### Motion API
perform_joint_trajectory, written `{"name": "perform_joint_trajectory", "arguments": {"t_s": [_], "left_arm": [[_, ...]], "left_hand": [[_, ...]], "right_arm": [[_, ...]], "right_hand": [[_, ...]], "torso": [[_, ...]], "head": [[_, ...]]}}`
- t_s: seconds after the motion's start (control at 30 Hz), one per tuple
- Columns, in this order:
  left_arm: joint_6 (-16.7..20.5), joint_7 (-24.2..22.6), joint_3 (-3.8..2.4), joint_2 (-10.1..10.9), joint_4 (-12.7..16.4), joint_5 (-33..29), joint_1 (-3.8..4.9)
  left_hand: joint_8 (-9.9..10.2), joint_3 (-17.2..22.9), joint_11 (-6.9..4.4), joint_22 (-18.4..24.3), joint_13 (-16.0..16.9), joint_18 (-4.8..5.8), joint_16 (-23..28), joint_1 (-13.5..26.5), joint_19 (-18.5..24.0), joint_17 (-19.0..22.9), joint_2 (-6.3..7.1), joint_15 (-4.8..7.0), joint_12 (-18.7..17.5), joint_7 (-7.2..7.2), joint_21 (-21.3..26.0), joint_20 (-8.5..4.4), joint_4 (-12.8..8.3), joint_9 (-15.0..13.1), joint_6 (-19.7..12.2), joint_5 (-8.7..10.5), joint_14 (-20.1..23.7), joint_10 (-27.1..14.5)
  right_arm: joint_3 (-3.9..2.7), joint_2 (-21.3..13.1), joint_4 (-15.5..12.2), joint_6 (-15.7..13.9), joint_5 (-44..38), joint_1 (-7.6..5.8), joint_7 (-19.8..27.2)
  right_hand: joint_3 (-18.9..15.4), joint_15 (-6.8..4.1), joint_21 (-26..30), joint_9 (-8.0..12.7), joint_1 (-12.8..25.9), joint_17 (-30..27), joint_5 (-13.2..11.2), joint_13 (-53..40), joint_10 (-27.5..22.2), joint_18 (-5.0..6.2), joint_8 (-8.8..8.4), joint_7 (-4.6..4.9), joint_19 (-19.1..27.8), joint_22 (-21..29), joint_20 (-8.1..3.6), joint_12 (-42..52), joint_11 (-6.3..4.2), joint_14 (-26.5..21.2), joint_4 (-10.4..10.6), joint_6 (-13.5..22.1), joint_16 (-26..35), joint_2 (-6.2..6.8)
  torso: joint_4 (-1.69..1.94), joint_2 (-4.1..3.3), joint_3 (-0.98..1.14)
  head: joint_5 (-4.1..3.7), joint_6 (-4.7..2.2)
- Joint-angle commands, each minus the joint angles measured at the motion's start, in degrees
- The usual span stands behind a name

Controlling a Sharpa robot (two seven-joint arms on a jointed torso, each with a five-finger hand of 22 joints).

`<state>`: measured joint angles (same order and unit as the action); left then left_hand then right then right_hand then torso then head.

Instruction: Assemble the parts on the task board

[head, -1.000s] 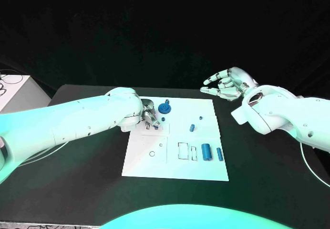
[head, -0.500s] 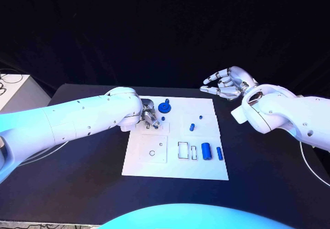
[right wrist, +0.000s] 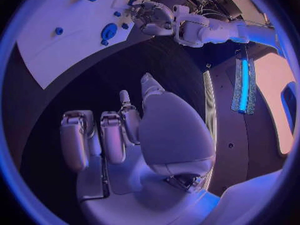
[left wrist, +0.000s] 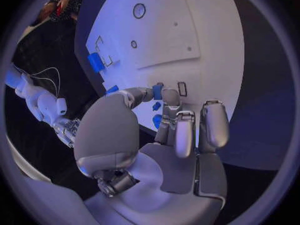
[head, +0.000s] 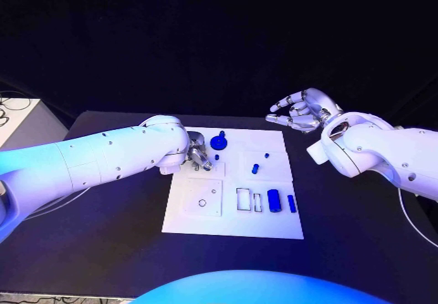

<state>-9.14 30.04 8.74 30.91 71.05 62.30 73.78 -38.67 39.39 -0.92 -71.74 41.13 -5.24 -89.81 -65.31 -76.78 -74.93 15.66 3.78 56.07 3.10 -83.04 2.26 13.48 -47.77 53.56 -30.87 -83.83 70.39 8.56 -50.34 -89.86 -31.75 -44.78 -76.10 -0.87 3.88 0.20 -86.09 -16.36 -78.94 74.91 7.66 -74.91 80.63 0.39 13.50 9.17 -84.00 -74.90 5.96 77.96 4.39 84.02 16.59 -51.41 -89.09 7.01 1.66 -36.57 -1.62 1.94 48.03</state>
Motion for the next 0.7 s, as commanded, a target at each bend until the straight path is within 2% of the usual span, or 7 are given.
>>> {"name": "perform_joint_trajectory", "arguments": {"t_s": [0.03, 0.3, 0.7], "left_arm": [[-1.3, 0.0, 0.07, 0.0, 0.2, -0.4, -0.19], [-2.3, 0.0, 0.0, 0.2, 0.2, -0.8, -0.15], [-6.6, 0.1, -0.12, 0.0, -0.2, -1.5, 0.11]], "left_hand": [[-0.3, 13.1, -0.27, -0.1, -0.1, 1.14, -0.2, -0.1, -0.4, -15.1, -0.56, 0.39, 0.1, -0.01, -0.3, 0.14, -13.6, -0.1, 0.3, -0.37, -6.2, 0.2], [-0.3, 13.2, -0.32, -0.2, -0.1, 1.17, -0.2, -0.1, -0.6, -15.1, -0.42, 0.43, 0.1, -0.05, -0.4, 0.09, -13.9, -0.1, 0.5, -0.57, -6.2, 0.3], [-0.3, 13.3, -0.36, -0.7, -0.4, 1.27, -0.2, -0.2, -0.8, -15.1, -0.3, 0.47, -0.1, -0.09, -0.6, 0.04, -14.2, -0.1, 0.6, -0.7, -6.2, 0.3]], "right_arm": [[0.0, 0.1, 0.0, 0.8, -0.5, 0.08, 0.3], [0.0, 0.2, 0.3, 0.9, -0.4, 0.29, 0.3], [0.0, 0.4, 0.6, 1.0, -0.4, 0.47, 0.3]], "right_hand": [[-0.4, -0.17, 0.3, -0.1, 0.2, 12.6, -0.2, -5.7, -0.4, 0.68, 0.26, -0.15, -4.1, -12.4, -0.02, -0.1, -0.12, 5.2, 0.0, 0.4, 0.4, -0.14], [-0.4, -0.17, 0.3, -0.1, 0.2, 12.6, -0.2, -5.7, -0.4, 0.68, 0.26, -0.15, -4.1, -12.4, -0.02, -0.1, -0.12, 5.2, 0.0, 0.4, 0.4, -0.14], [-0.5, -0.18, 0.3, -0.1, 0.4, 12.6, -0.2, -5.6, -0.5, 0.67, 0.35, -0.16, -4.1, -12.4, -0.04, -0.1, -0.13, 5.3, 0.0, 0.5, 0.4, -0.23]], "torso": [[-0.04, -0.03, 0.01], [0.03, -0.05, 0.05], [-0.08, -0.05, 0.02]], "head": [[0.03, 0.02], [0.0, 0.11], [0.06, 0.4]]}}
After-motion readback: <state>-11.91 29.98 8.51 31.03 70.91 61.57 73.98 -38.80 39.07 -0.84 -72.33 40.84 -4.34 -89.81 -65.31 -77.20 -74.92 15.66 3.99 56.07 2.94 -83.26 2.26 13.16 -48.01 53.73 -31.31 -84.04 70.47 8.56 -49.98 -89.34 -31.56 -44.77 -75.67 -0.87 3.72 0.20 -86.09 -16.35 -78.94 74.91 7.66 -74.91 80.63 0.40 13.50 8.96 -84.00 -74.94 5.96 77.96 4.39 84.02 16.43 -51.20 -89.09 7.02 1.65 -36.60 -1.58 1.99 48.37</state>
